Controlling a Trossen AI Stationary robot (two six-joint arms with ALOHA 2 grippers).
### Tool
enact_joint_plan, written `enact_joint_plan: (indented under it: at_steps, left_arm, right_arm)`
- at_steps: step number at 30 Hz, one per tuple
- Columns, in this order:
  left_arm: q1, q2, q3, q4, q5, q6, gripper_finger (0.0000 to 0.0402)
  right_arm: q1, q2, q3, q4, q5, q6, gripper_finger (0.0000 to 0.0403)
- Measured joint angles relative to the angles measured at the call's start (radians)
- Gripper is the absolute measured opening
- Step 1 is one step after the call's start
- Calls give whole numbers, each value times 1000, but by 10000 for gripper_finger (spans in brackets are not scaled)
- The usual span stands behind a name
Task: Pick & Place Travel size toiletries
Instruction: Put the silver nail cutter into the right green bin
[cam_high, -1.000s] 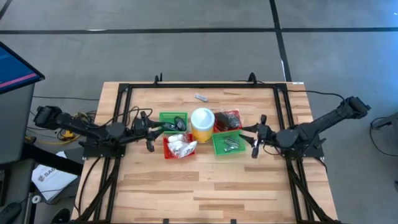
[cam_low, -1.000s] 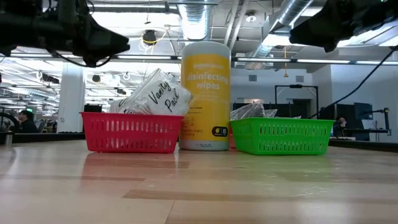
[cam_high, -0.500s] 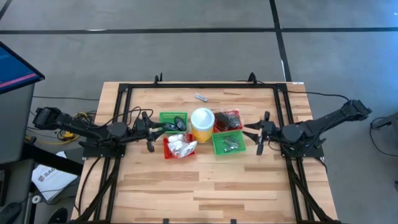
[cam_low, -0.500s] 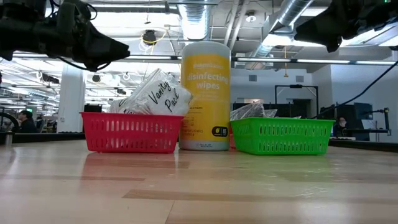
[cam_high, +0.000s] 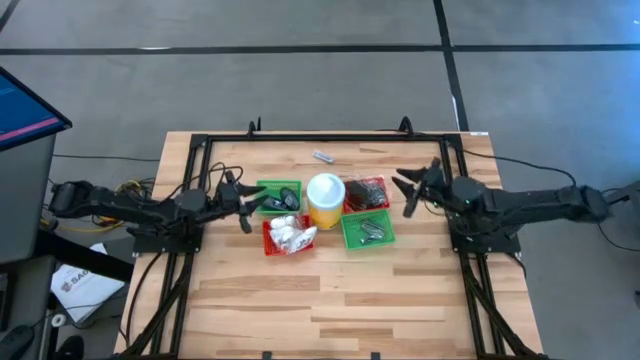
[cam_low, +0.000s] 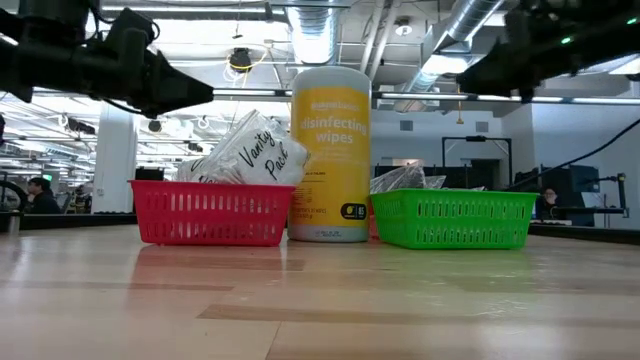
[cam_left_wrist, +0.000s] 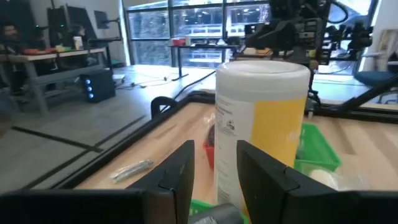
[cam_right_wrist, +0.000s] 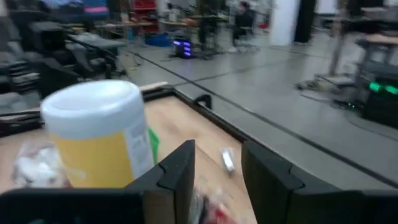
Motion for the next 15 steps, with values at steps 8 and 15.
enact_joint_plan:
  at_steps: [8,15]
  left_arm:
    - [170,-4,1,30,206,-69,112]
    - [203,-4,1,38,216,-76,112]
  right_arm:
    - [-416,225,3,202,-440,-17,105]
    - [-597,571,194,231,-660,-14,101]
